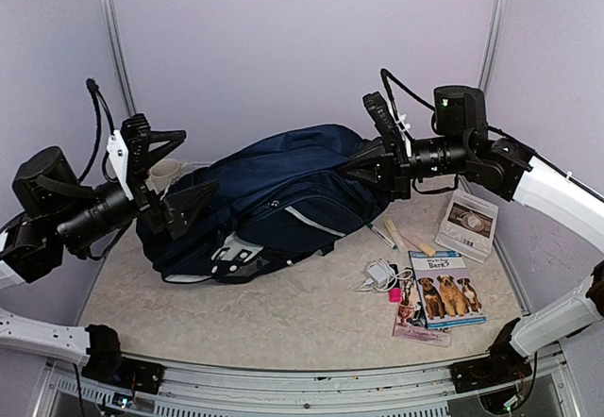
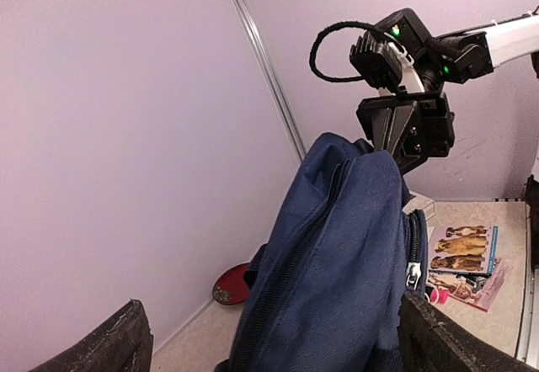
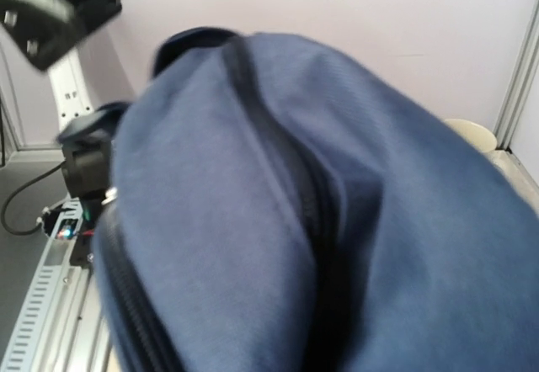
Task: Pack the student bag
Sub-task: Pass from the left arm to the right
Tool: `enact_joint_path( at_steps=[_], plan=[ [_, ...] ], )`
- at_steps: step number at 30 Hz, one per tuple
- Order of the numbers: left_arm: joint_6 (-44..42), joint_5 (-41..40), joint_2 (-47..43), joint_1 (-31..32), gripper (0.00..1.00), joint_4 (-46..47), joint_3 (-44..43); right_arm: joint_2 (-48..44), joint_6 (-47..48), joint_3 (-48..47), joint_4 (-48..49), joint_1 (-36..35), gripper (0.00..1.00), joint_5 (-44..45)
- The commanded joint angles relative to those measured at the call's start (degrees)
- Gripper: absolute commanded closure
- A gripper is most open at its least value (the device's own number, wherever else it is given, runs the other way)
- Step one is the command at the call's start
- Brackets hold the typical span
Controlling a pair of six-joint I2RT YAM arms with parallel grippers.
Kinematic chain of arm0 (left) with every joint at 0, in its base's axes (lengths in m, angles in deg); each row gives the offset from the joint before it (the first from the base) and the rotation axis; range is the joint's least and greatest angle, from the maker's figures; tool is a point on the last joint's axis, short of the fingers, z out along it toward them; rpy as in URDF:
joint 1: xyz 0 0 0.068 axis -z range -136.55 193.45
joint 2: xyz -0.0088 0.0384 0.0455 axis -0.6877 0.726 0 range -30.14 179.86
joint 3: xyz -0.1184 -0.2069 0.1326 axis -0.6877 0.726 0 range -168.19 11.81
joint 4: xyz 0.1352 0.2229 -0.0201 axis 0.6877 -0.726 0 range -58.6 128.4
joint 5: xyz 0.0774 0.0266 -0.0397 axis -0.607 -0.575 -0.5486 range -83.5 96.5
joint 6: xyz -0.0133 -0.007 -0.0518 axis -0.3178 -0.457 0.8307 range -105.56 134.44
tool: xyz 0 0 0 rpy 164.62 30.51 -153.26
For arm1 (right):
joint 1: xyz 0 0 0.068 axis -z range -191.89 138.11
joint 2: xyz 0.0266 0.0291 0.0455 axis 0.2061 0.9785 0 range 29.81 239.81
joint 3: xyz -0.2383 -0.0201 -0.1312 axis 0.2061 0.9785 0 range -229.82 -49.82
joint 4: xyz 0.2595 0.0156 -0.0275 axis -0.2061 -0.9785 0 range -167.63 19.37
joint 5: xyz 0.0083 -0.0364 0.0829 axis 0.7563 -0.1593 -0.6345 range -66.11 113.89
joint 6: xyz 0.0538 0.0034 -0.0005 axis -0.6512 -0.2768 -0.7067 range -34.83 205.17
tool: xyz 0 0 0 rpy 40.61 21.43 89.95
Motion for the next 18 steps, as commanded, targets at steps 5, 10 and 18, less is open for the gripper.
enact_joint_path(
  at_steps=[5,10,18],
  plan=[
    [5.73,12.71,-4.49,-3.17,0.01,-5.74,0.54,-1.59,-0.03,-0.56,6.15,2.62,1.00,-4.22],
    [6.88,14.49,-0.08,-3.17,0.01,-8.57,-0.87,-0.49,-3.15,-1.98,7.65,2.62,1.00,-3.51],
    [10.13,19.38,4.88,-2.62,0.01,-5.33,-1.94,0.95,-10.82,-2.99,11.42,2.44,1.00,4.46]
  ],
)
